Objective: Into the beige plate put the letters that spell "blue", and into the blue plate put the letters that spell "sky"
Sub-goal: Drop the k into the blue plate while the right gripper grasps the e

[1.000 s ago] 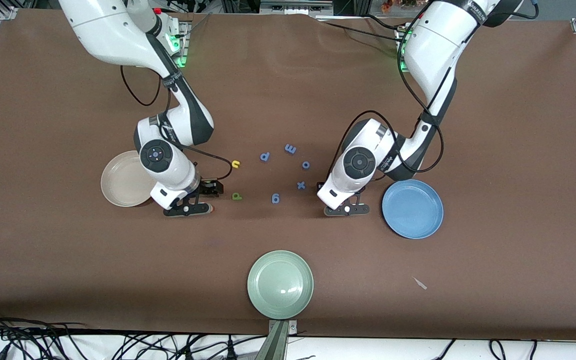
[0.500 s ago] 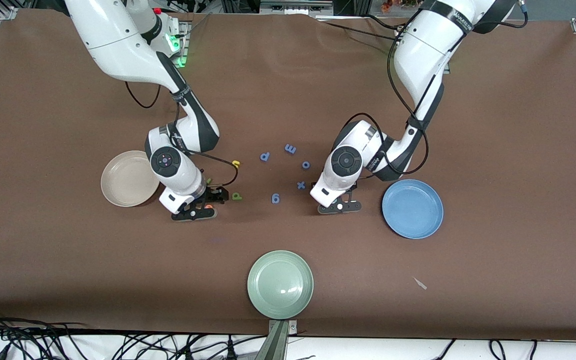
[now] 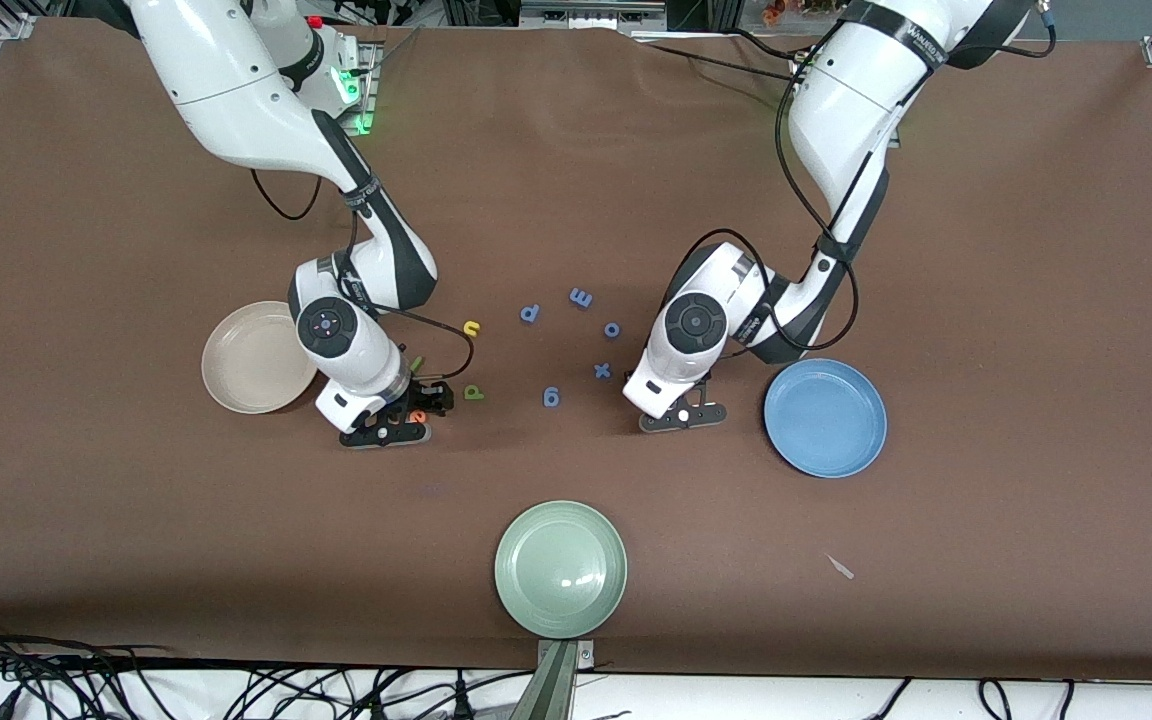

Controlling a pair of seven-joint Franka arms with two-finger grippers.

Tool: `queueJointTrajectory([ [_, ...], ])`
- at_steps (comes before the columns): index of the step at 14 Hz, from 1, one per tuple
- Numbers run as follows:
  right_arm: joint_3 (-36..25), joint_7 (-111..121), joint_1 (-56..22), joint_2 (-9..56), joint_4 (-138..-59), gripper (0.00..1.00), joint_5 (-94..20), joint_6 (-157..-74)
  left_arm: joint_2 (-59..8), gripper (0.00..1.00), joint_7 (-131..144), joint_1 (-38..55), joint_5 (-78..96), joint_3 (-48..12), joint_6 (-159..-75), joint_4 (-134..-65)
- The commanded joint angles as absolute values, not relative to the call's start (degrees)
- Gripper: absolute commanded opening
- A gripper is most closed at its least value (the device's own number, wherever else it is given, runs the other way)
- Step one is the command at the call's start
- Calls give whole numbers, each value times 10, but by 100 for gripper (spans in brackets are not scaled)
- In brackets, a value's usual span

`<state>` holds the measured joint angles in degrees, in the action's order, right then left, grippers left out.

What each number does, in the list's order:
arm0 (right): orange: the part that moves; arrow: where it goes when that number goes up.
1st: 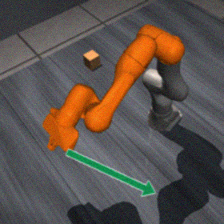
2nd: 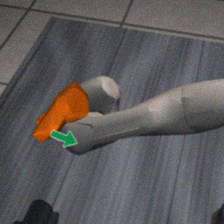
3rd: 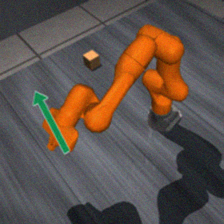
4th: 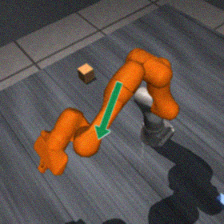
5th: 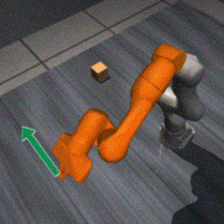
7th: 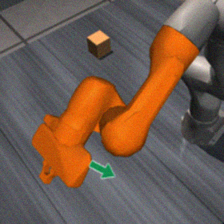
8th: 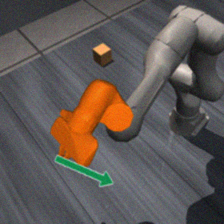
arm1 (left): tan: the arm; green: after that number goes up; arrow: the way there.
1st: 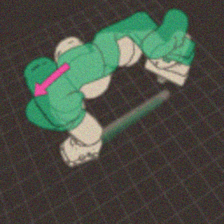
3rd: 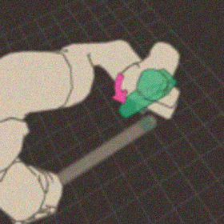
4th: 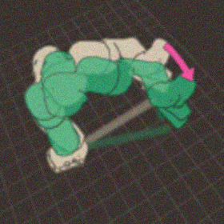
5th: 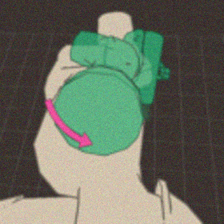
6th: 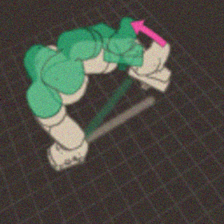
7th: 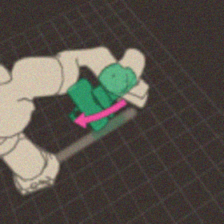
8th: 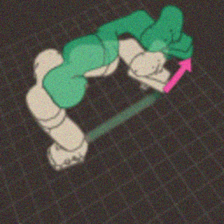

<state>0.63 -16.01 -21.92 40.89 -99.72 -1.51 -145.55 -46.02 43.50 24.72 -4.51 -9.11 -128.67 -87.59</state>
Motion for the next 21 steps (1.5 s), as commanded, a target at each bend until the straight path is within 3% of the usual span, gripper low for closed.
queueJointTrajectory([
  [1, 10, -158, -217, 419, -985, 52, -32, -1457, -424, 6, 441, 236, -65, -92, -1227, -869],
  [6, 10, -158, -217, 420, -986, 35, -33, -1455, -373, 6, 273, 172, -66, -91, -1109, -875],
  [9, 9, -157, -217, 419, -985, 24, -33, -1454, -378, 7, 180, 124, -115, -91, -1105, -877],
  [13, 9, -154, -208, 412, -969, 19, -40, -1414, -409, 11, 160, 102, -146, -91, -1114, -894],
  [15, 8, -128, -197, 392, -969, 19, -40, -1381, -409, 48, 164, 99, -149, -92, -1115, -895],
  [16, 4, -99, -195, 379, -980, 19, -41, -1374, -408, 79, 164, 99, -149, -93, -1115, -894],
  [17, -3, -78, -191, 365, -997, 19, -41, -1372, -405, 100, 163, 98, -149, -95, -1112, -889],
  [21, -53, 28, -188, 286, -1074, 19, -44, -1335, -375, 100, 171, 104, -102, -99, -1108, -875],
])
